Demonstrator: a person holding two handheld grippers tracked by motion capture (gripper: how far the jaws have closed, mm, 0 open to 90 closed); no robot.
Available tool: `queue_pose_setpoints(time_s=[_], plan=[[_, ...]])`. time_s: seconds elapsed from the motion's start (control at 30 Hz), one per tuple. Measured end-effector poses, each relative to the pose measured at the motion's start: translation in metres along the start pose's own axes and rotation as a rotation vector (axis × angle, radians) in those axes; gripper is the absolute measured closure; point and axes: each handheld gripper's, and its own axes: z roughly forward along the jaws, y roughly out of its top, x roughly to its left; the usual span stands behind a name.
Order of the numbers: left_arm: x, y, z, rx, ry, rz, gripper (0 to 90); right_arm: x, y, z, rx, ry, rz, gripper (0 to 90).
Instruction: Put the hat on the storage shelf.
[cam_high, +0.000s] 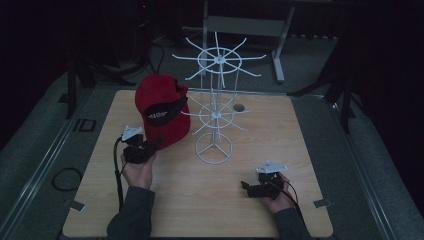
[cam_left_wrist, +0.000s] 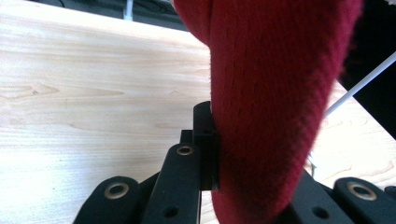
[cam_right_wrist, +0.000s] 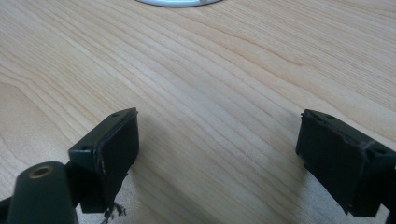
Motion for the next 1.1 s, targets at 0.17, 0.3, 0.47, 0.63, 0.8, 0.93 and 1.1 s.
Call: queue_pose_setpoints(time_s=[0.17, 0.3, 0.47, 0.63, 0.8, 0.93, 1.1], plan=[[-0.001, 0.005, -0.005, -0.017, 0.002, 0.004, 85.5, 0.000, 0.000, 0.000, 0.000, 0.001, 0.001, 13.1], [-0.002, 0.009, -0.008, -0.028, 0.001, 0.009, 85.5, 0.000, 0.000, 0.000, 0.001, 0.000, -0.001, 13.1], [-0.003, 0.011, -0.010, -0.034, 0.001, 0.016, 85.5, 0.000, 0.000, 0.000, 0.000, 0.000, -0.004, 13.1], [-0.006, 0.015, -0.013, -0.049, -0.002, 0.021, 85.5, 0.000, 0.000, 0.000, 0.000, 0.000, -0.004, 13.1], [-0.007, 0.020, -0.017, -0.063, -0.006, 0.026, 85.5, 0.000, 0.000, 0.000, 0.000, 0.001, -0.004, 13.1], [-0.008, 0.023, -0.020, -0.078, -0.006, 0.025, 85.6, 0.000, 0.000, 0.000, -0.001, 0.001, -0.005, 13.1], [-0.009, 0.026, -0.023, -0.092, -0.009, 0.025, 85.6, 0.000, 0.000, 0.000, -0.001, 0.000, -0.002, 13.1]])
